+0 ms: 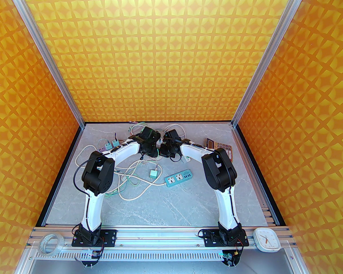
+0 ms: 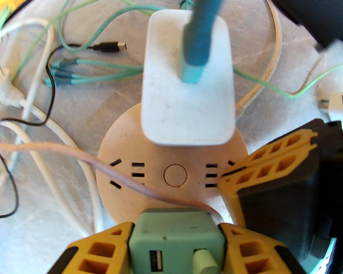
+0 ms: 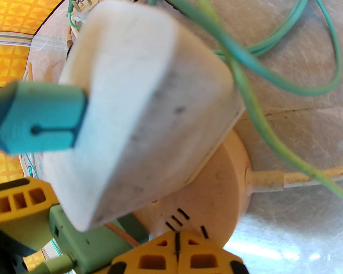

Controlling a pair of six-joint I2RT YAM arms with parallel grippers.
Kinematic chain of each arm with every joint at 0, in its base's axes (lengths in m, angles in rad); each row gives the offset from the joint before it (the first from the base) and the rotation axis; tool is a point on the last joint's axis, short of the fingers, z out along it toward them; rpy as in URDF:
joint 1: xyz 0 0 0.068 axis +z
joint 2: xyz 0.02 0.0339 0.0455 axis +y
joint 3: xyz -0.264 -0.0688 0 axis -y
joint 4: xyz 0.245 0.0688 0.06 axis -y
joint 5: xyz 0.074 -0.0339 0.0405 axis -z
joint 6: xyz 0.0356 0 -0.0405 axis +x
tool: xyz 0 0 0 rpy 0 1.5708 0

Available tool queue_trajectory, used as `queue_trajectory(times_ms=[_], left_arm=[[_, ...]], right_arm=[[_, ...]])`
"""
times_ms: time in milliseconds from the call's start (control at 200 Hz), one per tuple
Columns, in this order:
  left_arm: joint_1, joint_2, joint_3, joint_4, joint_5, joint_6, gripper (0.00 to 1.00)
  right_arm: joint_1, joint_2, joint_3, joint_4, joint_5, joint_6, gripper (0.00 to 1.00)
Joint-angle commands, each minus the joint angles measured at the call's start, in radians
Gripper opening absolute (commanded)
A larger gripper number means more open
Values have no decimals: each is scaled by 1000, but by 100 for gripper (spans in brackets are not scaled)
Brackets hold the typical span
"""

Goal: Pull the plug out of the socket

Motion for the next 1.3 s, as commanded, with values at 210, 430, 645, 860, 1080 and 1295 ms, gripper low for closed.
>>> queue_trajectory(times_ms=[210,430,645,860,1080,1295], left_arm=[[-63,-19,89,-29,-74,61,2],[-97,7,100,-42,-187,92,0],[-11,-56,44,26,-8,-14,0],[52,-83,17,75,132,-96,0],[-26,-34,94,-26,-3,12,0],[-115,38,149,-95,-188,112,0]], right_arm=[[8,97,-51,-177,84,-13,0],[8,100,-44,-184,81,-15,0],[9,104,-40,-189,84,-13,0],[8,104,-37,-191,83,-17,0],[10,104,-36,-191,86,-16,0],[11,106,-31,-198,90,-17,0]])
